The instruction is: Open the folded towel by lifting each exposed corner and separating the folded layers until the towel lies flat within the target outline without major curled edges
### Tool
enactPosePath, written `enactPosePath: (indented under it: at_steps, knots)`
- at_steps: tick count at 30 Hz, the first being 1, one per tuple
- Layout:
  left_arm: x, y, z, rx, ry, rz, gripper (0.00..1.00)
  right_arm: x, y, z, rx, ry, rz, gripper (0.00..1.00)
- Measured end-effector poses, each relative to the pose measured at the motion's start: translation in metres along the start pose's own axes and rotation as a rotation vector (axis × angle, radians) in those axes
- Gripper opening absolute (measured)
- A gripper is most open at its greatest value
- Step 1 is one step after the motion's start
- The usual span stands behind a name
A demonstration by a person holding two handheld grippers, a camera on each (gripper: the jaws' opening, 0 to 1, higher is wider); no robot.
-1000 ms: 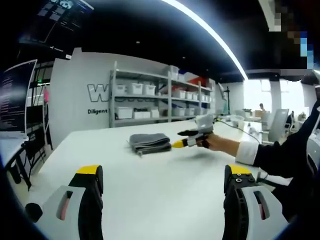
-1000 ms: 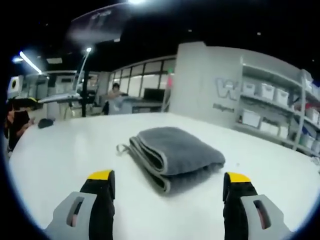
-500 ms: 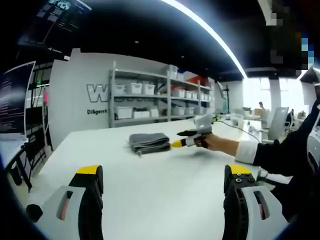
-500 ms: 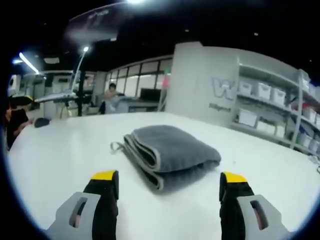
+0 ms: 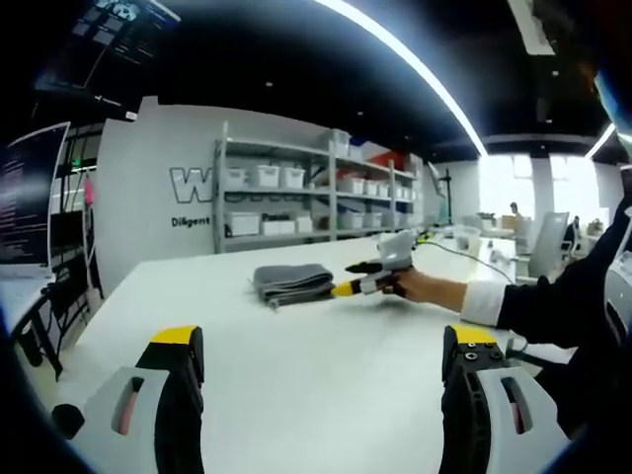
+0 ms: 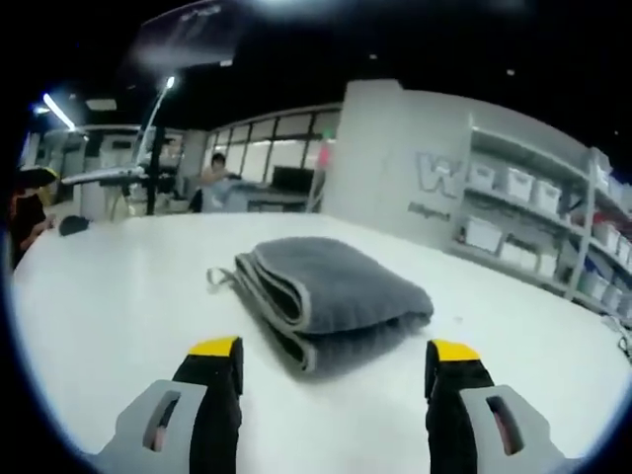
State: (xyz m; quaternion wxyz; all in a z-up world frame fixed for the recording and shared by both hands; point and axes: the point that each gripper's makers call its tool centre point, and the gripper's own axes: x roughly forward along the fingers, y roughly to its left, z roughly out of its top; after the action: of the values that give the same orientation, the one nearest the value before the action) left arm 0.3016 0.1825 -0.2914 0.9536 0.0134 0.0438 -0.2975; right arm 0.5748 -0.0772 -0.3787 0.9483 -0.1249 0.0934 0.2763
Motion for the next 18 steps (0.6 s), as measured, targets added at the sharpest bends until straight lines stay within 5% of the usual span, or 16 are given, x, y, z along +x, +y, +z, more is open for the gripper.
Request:
enactPosePath:
  at_steps: [18]
  knots:
    - [0.0007,-0.0018,0.0011,0.005,-0.003,-0.003,0.99,0.0057,-0.0005,-0.0043,-0.07,0.002,-0.035,0.57]
